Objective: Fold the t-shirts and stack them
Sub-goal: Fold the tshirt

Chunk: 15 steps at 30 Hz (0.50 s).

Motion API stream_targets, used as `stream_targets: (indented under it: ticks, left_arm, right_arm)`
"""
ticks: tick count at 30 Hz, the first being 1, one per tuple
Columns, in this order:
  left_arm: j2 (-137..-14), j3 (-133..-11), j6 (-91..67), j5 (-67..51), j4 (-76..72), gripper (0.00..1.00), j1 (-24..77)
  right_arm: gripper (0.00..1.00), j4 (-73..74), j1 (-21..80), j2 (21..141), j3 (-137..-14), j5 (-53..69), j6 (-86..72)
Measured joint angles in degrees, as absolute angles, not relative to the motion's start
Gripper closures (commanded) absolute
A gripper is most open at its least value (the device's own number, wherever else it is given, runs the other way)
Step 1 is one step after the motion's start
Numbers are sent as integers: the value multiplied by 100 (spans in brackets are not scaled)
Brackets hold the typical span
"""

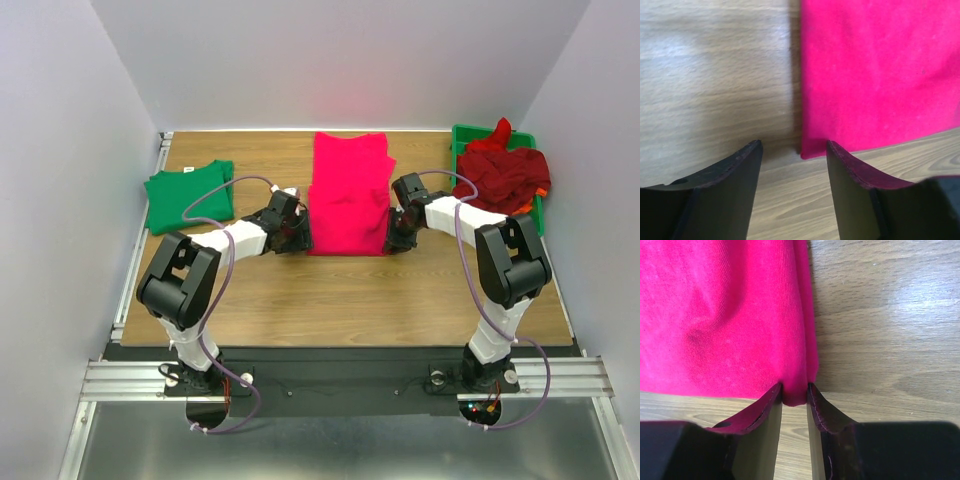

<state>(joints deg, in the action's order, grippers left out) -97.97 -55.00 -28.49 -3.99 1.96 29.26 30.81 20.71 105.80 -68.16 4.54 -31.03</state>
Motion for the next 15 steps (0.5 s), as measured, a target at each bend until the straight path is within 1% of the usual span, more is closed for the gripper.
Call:
stream_targets:
  ticks: [4,5,11,15]
  left_arm:
    - [-9861,-5524,-2838,-434,106,41,3002]
    - [-9865,-5524,-2838,-438,104,46,3033]
    - [-9942,-5524,-2827,-478,25,64,3218]
    - [-9948,-5524,-2832,-469,64,65,3232]
  right_arm:
    - [69,3081,2071,10580,-6816,460,-3074]
    - [69,3081,2071,10580,-6816,460,-3065]
    - [70,3074,2069,10586,-6816,480,-3041]
    - [76,3057,2069,10589,-6816,491,-3037]
